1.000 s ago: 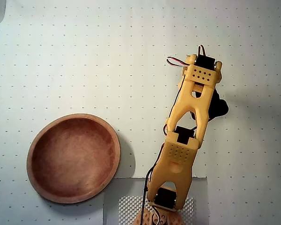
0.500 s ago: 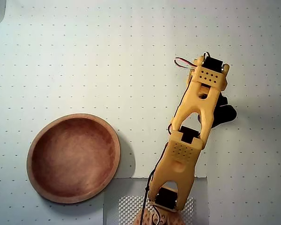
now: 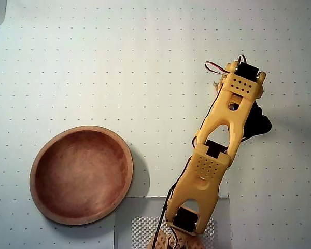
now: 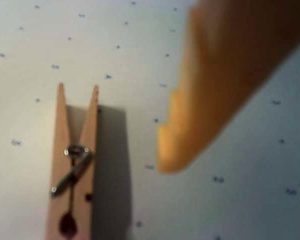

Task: Grasp a clothespin and put it in the bowl.

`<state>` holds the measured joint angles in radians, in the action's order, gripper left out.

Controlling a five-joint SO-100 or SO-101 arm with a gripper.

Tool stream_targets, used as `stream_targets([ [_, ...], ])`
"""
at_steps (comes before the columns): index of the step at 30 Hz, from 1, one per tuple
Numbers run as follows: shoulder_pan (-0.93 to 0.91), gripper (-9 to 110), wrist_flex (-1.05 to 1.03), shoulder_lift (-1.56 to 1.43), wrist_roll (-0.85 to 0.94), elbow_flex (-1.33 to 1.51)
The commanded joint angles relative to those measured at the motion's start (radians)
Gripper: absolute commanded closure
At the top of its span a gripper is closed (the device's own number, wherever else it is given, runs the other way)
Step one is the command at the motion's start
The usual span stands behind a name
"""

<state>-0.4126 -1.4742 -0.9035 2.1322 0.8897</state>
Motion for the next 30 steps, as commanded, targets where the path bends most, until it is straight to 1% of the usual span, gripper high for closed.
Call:
stream_targets([
  [1,-0.014,77,0.0,-0.006,0.012,-0.094],
  [11,-0.002,77,-0.011,0.032,0.107,-0.12],
  [23,0.04,77,-0.009,0.08,0.095,-0.127],
  [30,0.04,77,-0.002,0.094,0.026,-0.132],
])
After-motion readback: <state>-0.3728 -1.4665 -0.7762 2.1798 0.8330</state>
